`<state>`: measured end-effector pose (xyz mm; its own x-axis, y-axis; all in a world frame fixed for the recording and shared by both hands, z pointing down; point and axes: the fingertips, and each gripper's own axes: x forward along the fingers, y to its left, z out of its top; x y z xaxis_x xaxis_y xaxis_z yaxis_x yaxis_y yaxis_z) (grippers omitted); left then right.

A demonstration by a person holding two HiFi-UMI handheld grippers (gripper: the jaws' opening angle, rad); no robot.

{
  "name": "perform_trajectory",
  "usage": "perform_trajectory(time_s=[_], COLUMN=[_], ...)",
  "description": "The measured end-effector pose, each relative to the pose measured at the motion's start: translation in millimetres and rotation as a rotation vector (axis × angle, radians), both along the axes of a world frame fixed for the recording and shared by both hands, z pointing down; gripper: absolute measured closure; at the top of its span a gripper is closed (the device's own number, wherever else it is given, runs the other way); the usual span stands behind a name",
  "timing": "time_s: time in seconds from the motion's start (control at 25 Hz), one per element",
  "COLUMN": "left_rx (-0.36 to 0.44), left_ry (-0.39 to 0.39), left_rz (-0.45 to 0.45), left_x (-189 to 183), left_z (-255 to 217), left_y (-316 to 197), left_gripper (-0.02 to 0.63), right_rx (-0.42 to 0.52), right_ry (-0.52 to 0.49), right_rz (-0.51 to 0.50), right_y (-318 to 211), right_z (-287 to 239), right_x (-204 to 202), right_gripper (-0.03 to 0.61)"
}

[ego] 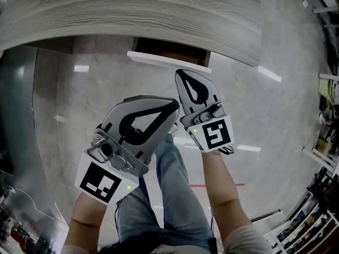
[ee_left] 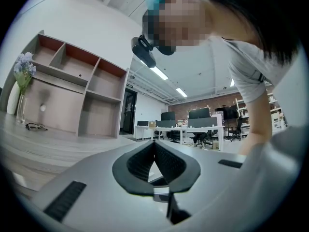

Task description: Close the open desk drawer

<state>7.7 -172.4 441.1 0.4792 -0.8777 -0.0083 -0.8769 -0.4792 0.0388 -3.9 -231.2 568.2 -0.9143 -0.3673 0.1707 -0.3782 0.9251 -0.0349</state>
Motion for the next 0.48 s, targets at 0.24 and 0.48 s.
perform_trajectory(time_s=[0.24, 0.48], left_rx=[-0.004, 0.0], left_ry=[-0.005, -0.011], left_rz=[0.0, -0.008], left_x=[-2.2, -5.2], left_z=[3.8, 2.1], left_y=[-2.7, -6.0], left_gripper=[0.603, 0.603], right_rx=[-0.025, -0.029], right_ry=[-0.013, -0.008], right_rz=[0.025, 0.009], right_y=[-6.5, -4.4], right_z=[5.9, 5.6], right_x=[-0.4, -7.0], right_gripper=[0.571, 0.571])
